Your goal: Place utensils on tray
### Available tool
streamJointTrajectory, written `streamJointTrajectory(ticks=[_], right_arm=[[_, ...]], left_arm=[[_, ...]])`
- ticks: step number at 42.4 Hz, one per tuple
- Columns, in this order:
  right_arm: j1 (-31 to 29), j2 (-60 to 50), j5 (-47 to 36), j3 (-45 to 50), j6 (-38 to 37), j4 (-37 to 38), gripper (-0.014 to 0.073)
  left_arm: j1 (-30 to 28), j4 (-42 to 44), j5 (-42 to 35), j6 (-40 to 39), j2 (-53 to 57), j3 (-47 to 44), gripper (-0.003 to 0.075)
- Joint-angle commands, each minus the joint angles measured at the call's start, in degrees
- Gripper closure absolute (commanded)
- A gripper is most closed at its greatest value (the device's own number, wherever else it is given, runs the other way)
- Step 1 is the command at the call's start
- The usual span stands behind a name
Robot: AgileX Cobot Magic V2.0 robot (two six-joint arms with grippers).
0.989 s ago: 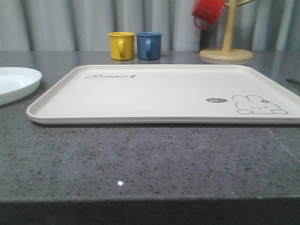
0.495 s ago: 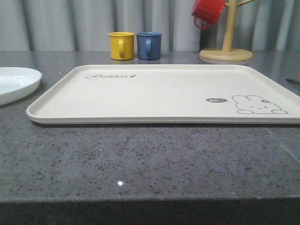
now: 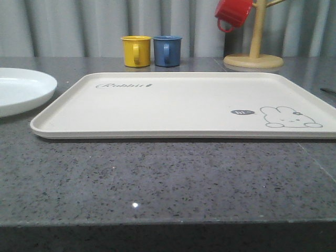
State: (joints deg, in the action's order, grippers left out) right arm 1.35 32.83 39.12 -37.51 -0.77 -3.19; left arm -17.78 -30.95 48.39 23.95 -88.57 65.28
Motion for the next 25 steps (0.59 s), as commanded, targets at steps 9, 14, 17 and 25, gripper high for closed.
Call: streamJointTrajectory(ticks=[9, 14, 17, 25], right_arm=[[-0.2, 0.6, -3.4, -1.9, 0.2, 0.7, 0.0057], [-0.2, 0.6, -3.4, -1.9, 0.2, 0.7, 0.0057], [-0.2, 0.6, -3.4, -1.9, 0.2, 0.7, 0.0057], [-0.2, 0.6, -3.4, -1.9, 0.2, 0.7, 0.0057]], left_arm=[[11.0, -2.4, 6.8, 1.4, 2.1, 11.9, 0.0741], [18.0, -2.7, 3.9, 1.4, 1.8, 12.1, 0.0741], [21.8, -2.7, 1.9, 1.4, 1.2, 12.1, 0.0741], [29.3, -2.7, -2.5, 1.4, -1.6, 12.1, 0.0741]])
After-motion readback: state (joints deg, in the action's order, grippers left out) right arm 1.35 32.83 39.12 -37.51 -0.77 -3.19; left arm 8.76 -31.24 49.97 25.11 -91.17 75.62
